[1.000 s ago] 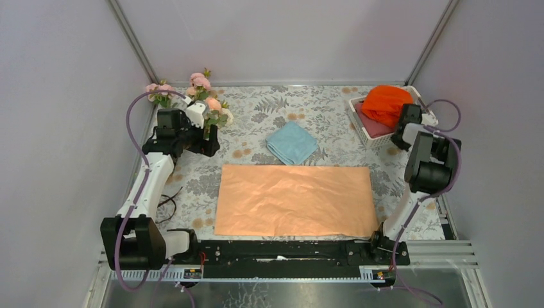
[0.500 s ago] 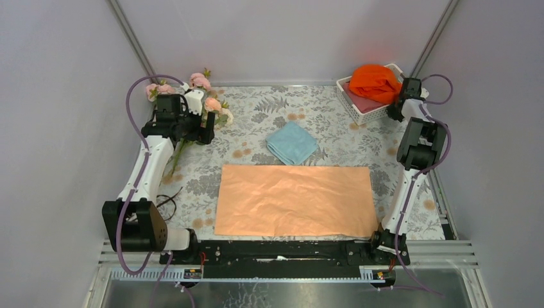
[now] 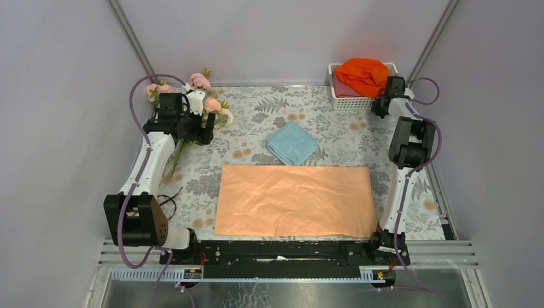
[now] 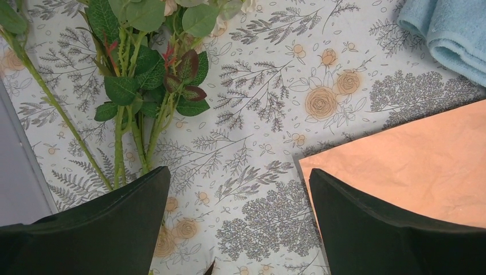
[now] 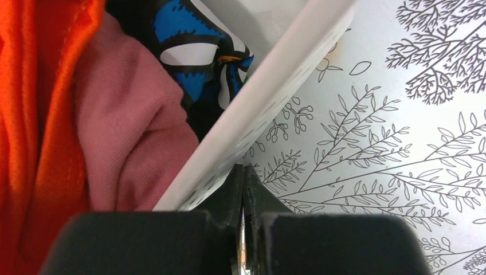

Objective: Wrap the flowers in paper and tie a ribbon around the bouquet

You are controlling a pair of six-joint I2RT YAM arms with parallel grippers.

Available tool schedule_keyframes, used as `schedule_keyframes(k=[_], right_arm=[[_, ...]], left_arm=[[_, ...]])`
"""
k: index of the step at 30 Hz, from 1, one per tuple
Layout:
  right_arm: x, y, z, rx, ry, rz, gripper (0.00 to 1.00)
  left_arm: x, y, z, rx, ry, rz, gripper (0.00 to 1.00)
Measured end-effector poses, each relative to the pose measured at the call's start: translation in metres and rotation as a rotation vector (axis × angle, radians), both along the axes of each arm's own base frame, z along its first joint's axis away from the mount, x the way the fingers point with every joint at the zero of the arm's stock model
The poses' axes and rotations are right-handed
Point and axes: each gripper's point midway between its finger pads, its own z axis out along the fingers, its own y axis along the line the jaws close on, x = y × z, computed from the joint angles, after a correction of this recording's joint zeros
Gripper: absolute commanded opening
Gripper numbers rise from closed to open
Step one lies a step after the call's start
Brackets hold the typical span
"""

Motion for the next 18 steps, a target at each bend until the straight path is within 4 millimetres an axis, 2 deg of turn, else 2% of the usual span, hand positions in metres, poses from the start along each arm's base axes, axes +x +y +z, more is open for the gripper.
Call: schedule_keyframes(k=[3,7,9,11,13,15,17,18], right_arm=[[-0.004,0.000,0.002,-0.035,-0.030,0.000,0.00],[-0.031,0.013,0.008,-0.115,-0.033,0.081,0.00],[-0.054,0.030,0.022,-0.159,-0.030,0.155,0.00],[-0.068,0.054,0.046,-0.197,-0.051,0.240,0.00],[-0.074,0.100,0.081,-0.237,-0.122,0.374,0.00],[-0.075,0.163,0.109,-0.246,-0.213,0.542,0.00],[-0.084,0.248,0.129,-0.224,-0.300,0.759,0.00],[-0.093,0.290,0.131,-0.204,-0.324,0.866,0.00]], left_arm=[[0.000,0.001,0.000,0.009,-0.003,-0.007,0.99],[-0.001,0.001,0.003,0.015,-0.009,-0.014,0.99],[-0.002,0.001,0.004,0.018,-0.013,-0.017,0.99],[-0.004,0.001,0.007,0.019,-0.018,-0.022,0.99],[-0.005,0.001,0.009,0.021,-0.023,-0.025,0.99],[-0.008,0.001,0.010,0.024,-0.028,-0.029,0.99],[-0.012,0.001,0.009,0.026,-0.026,-0.030,0.99],[-0.014,0.001,0.008,0.026,-0.025,-0.030,0.99]])
